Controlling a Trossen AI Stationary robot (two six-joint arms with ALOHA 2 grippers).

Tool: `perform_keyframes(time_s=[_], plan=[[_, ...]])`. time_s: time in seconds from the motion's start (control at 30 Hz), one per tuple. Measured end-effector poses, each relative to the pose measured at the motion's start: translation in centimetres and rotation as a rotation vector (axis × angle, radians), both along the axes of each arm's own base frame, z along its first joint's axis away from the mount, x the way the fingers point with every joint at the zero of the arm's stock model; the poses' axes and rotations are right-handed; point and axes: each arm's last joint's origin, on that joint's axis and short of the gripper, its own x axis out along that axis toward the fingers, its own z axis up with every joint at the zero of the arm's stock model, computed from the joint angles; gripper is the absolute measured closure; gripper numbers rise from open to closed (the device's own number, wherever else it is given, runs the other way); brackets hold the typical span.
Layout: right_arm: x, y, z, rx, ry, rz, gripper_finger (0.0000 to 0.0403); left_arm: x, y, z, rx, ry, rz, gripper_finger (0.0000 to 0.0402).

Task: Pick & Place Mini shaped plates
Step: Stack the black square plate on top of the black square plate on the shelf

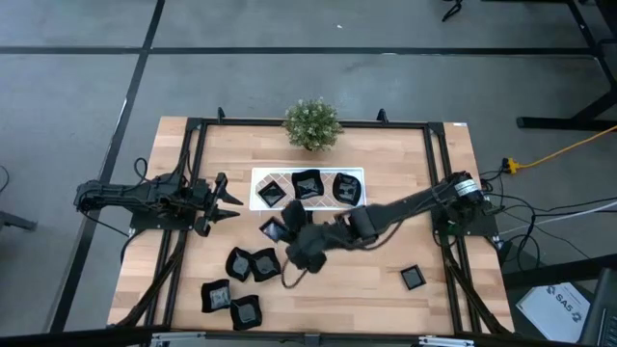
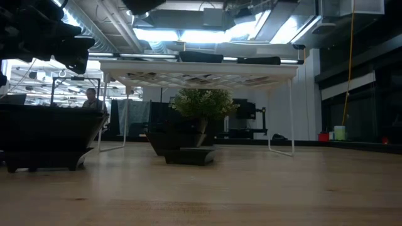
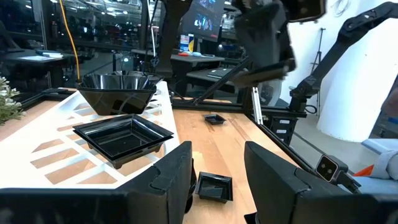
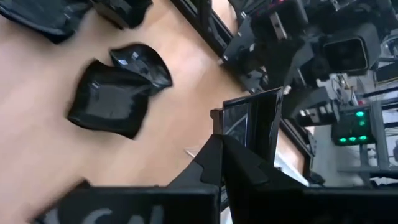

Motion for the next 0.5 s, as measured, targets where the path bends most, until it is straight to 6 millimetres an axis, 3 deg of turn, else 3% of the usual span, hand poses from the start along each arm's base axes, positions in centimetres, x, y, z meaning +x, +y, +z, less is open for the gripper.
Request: perform_keyframes(time_s=[0.3,0.5], plan=[[1.5,-5.9,0.0,-0.024,0.024,-0.013,0.0394,0.0,0.0,0.0,0.000,0.000,0.000,0.0258],[2.1,-9.1,0.0,0.049,0.017,-0.032,0.0394,0.0,0.0,0.0,0.000,0.001,0.000,0.0258]])
